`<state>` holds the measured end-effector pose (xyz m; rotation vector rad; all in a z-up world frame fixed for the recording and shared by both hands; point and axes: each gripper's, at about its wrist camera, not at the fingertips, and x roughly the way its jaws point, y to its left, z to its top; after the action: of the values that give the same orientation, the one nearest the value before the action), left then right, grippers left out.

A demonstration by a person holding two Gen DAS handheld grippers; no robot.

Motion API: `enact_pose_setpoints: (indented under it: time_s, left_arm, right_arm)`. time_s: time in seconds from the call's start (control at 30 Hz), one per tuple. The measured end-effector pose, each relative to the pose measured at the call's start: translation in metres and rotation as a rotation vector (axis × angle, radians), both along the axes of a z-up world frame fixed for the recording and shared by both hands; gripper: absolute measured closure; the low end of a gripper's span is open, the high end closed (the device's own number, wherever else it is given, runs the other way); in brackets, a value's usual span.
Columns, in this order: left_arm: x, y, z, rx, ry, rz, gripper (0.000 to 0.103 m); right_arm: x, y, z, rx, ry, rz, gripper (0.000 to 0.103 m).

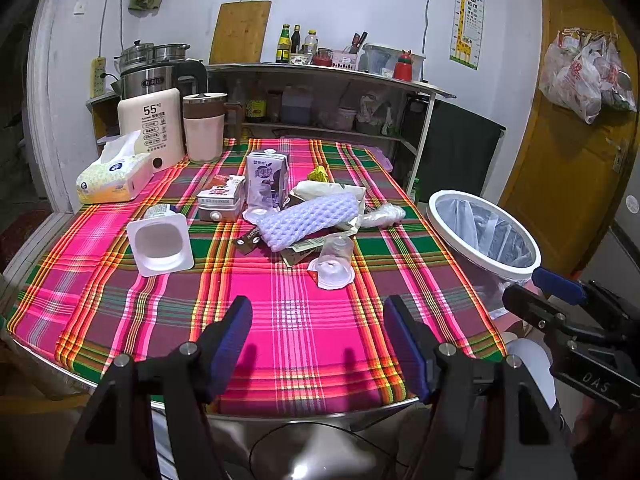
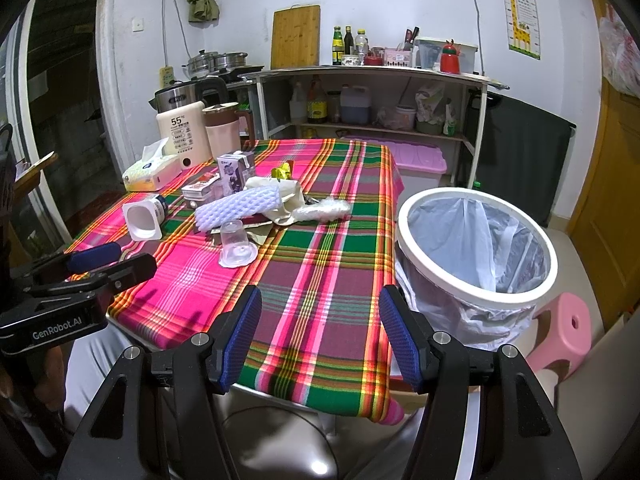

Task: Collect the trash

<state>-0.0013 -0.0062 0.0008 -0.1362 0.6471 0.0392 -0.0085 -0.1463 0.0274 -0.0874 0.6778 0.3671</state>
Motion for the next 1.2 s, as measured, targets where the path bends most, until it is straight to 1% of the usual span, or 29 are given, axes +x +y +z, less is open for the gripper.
enact_pose_setpoints:
  time_s: [0.3, 0.6, 0.77, 1.1, 1.2]
  left_arm:
    - [0.000, 0.000, 0.000, 0.000, 0.002, 0.001, 0.033]
    - [0.004, -0.004, -0.009, -0.006, 0.009, -0.012, 0.033]
    - [0.014, 0.005, -0.014, -0.011, 0.021, -0.008, 0.033]
    - [0.044, 0.026, -0.023, -0.018, 0.045, -0.009, 0.033]
    - [0.055, 0.031, -0.025, 0.001, 0.050, -0.007, 0.033]
  right_arm:
    - [0.002, 0.002, 0.001, -0.001, -0.002, 0.003, 0.041]
    - [0.006, 0.006, -0.001, 0.008, 0.009, 0.025, 0.041]
    - [0.014, 0.008, -0.004, 0.026, 0.025, 0.053, 0.041]
    - [0.032, 0.024, -0.014, -0.007, 0.047, 0.090, 0.041]
    - [0.040, 0.027, -0.019, -0.012, 0.062, 0.100, 0.041]
